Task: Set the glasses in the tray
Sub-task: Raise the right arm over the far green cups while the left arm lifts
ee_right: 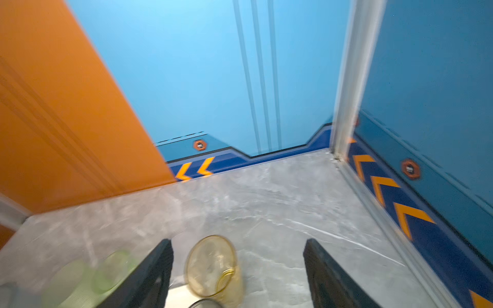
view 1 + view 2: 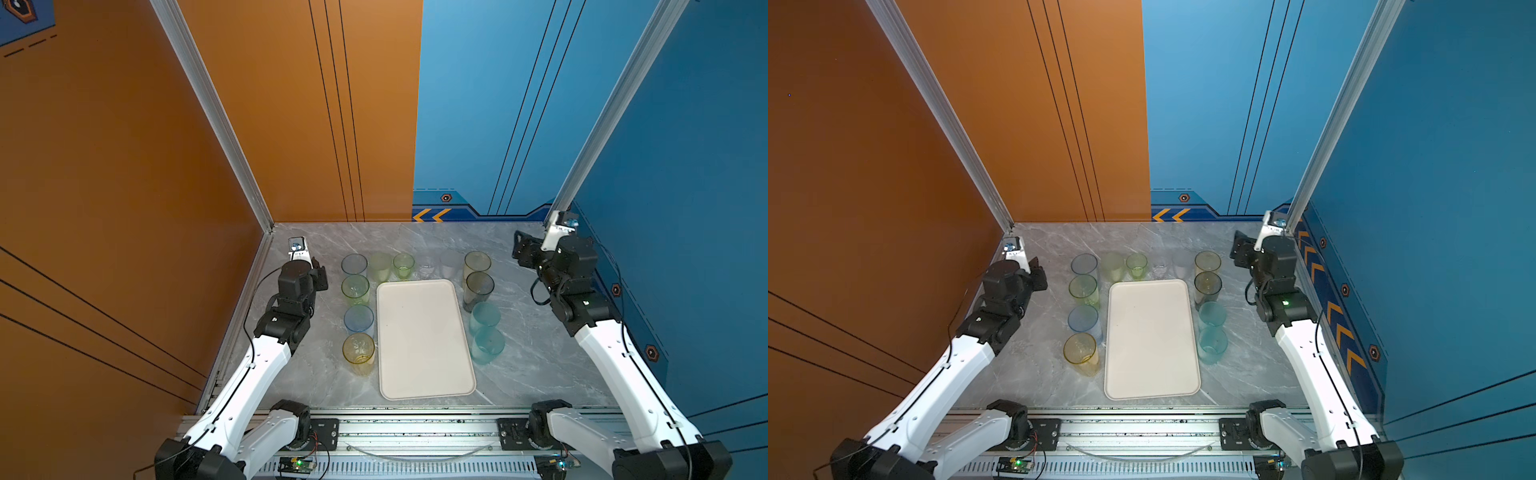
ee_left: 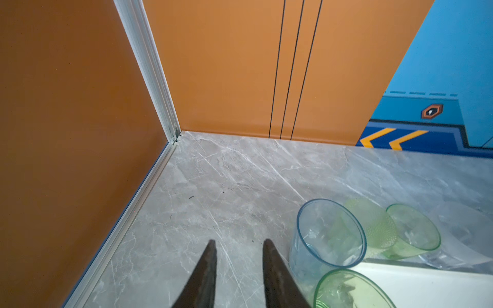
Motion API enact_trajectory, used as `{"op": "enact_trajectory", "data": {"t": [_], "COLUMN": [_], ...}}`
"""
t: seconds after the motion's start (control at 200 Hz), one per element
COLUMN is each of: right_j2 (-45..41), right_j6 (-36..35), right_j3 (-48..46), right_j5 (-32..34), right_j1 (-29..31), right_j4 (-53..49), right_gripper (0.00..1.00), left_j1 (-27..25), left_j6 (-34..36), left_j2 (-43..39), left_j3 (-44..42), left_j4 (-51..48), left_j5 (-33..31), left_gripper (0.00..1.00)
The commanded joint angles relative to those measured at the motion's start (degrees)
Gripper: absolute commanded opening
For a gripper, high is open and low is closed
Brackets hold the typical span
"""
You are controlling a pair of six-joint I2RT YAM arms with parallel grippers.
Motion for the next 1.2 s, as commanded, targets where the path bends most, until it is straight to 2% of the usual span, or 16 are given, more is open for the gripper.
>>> {"op": "enact_trajectory", "data": {"t": [0.0,0.175,0.26,0.411,0.546,0.631,0.726,0.801,0.946,1.022,1.197], "right_j2": [6.19,19.00,26.37,38.42,48.27,53.14,58.42,61.54,64.24,65.19,65.98], "right_j6": [-3.11,-3.04,-3.54,-3.78,-5.02,-5.62,-5.94,-5.98,-4.12,-2.89,-0.94], "right_j3": [9.45,22.28,28.09,39.61,49.99,55.48,61.10,64.50,65.91,65.80,65.27], "right_j5": [-1.10,-6.80,-6.98,-9.15,-9.04,-9.41,-10.02,-11.26,-12.08,-10.96,-9.29], "right_j1": [7.57,12.69,13.36,14.12,15.71,16.70,17.24,17.77,19.47,20.04,21.12], "right_j4": [-18.20,-25.30,-27.95,-33.21,-38.75,-40.86,-42.60,-43.86,-45.01,-45.91,-47.68], "right_gripper": [0.77,0.77,0.72,0.54,0.47,0.39,0.27,0.21,0.21,0.24,0.25], "left_j1": [-0.28,-0.18,-0.10,0.88,1.95,2.31,2.92,3.23,3.67,3.86,4.73], "left_j6": [-4.18,-5.20,-5.34,-5.74,-6.14,-6.14,-6.23,-6.23,-6.23,-6.07,-5.70], "left_j2": [1.31,2.43,2.54,3.07,3.74,4.14,5.01,5.86,7.17,7.66,8.03], "left_j3": [3.29,4.93,4.94,4.42,3.94,3.86,3.87,3.85,3.85,3.86,3.65], "left_j4": [-6.97,-6.70,-7.24,-8.37,-8.28,-8.04,-7.66,-7.33,-6.76,-6.63,-6.66], "left_j5": [5.01,10.04,10.89,12.19,13.63,14.22,15.24,16.12,17.23,17.67,18.19], "left_gripper": [0.30,0.32,0.32,0.33,0.33,0.33,0.33,0.33,0.33,0.33,0.33]}}
